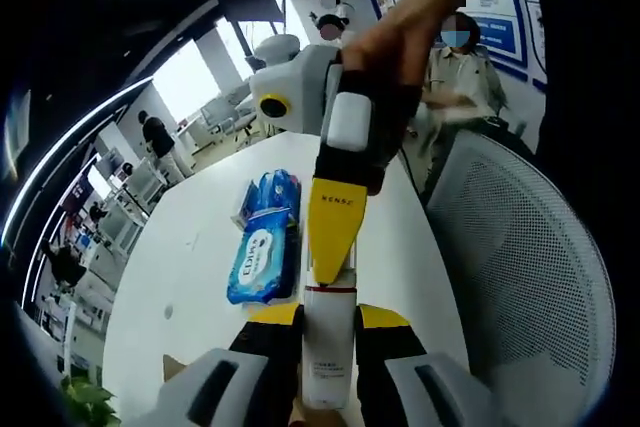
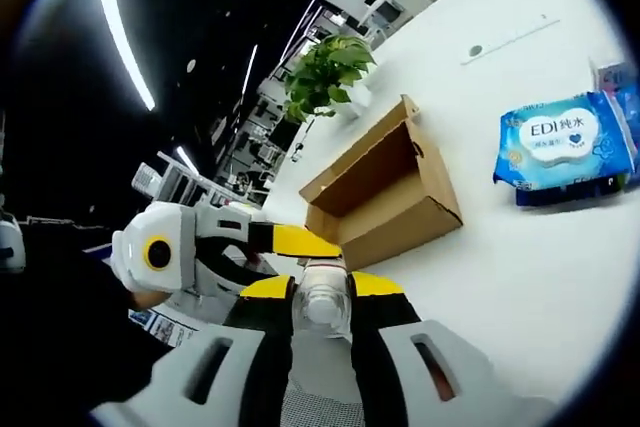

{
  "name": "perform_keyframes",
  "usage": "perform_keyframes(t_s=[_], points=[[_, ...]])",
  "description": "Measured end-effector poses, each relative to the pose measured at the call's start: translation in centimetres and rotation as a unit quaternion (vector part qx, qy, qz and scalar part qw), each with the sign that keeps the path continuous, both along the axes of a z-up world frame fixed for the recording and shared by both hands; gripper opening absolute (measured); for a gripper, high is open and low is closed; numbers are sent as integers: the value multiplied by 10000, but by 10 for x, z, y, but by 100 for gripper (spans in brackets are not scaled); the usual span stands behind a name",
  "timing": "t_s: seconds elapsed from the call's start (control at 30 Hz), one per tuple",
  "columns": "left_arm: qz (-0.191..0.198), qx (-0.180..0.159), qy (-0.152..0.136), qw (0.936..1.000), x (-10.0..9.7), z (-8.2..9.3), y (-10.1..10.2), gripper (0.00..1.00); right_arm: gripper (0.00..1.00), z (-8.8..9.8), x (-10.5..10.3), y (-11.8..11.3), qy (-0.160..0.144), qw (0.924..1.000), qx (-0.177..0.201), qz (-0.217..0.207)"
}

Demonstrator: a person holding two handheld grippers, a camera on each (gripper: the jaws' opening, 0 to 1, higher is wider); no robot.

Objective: Operate the shoe box by opening the lid, removing the specified soft item, and placing it in the target area until the item is outside and the box remains undamaged.

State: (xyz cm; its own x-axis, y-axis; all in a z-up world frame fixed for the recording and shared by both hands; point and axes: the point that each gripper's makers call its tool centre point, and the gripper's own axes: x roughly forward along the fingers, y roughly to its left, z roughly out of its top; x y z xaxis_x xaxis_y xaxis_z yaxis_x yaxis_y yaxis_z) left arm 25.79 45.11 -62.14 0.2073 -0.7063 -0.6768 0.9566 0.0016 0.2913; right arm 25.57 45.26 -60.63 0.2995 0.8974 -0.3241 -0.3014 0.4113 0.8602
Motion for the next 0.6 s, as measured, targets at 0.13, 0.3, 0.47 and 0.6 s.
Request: perform_keyframes(t_s=[0.13,0.3,0.47,0.6], points=[[61,7,21,10000,1,-4,-1,20,18,-3,2,-6,78,9999,30,-111],[253,-72,-1,9997,6,-3,2,21,18,-3,6,-17,172,9993,89,-319],[510,-235,183,9983,9,-2,8,25,18,-3,12,-34,329,9975,154,-606],[863,-467,433,9942,12,0,14,25,18,-3,18,-51,324,9963,133,-786]])
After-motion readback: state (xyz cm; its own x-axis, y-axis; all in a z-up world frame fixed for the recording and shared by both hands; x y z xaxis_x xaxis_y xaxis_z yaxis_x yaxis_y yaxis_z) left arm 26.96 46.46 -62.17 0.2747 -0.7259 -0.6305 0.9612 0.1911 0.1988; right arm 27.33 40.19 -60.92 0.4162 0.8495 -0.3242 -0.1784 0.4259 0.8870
